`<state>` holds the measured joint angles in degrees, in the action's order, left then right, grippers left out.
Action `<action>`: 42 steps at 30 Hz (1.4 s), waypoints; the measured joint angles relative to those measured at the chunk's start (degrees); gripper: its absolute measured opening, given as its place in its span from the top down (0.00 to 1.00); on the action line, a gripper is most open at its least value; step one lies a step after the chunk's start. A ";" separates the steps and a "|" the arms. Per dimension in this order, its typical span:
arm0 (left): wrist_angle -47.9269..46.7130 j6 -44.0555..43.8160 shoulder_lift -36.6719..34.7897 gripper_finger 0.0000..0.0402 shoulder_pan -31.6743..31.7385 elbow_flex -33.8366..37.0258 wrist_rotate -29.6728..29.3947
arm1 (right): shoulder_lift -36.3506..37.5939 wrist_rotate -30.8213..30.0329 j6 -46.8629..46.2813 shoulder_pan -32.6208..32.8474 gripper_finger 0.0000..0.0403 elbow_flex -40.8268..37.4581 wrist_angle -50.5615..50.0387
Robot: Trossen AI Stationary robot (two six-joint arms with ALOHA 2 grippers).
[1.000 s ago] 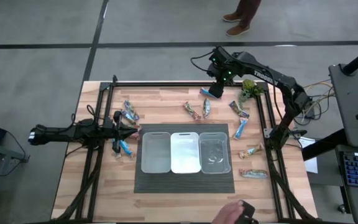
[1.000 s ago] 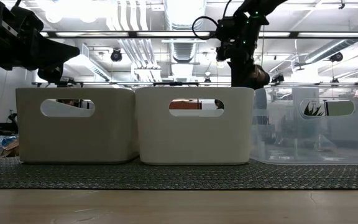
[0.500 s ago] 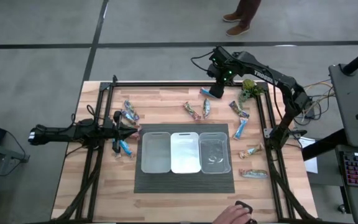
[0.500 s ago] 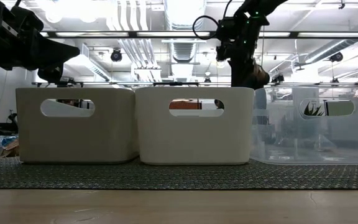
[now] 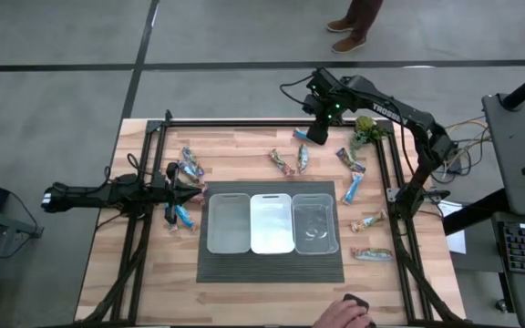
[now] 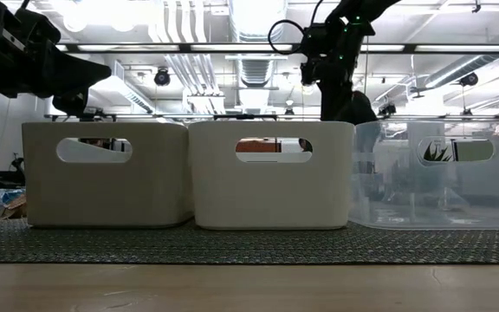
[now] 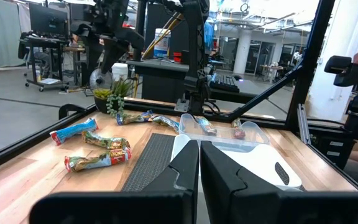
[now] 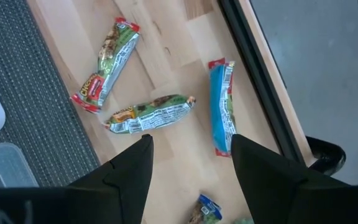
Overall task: Pick and place Granola Bars by type
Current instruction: Put the red granola bar into the gray bin
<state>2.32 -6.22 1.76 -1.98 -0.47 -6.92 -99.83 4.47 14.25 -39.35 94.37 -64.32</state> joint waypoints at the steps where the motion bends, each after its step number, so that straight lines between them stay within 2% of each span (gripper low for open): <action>1: 0.00 -0.02 0.00 1.00 0.00 0.00 0.02 | 0.00 0.01 0.41 -0.02 0.49 0.00 0.04; 42: 0.00 -0.02 0.00 1.00 0.00 0.00 0.00 | 0.02 0.52 3.03 -0.07 0.49 -0.40 1.71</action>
<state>2.33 -6.24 1.76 -1.98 -0.47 -6.92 -99.81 4.99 17.29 -39.42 93.97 -62.61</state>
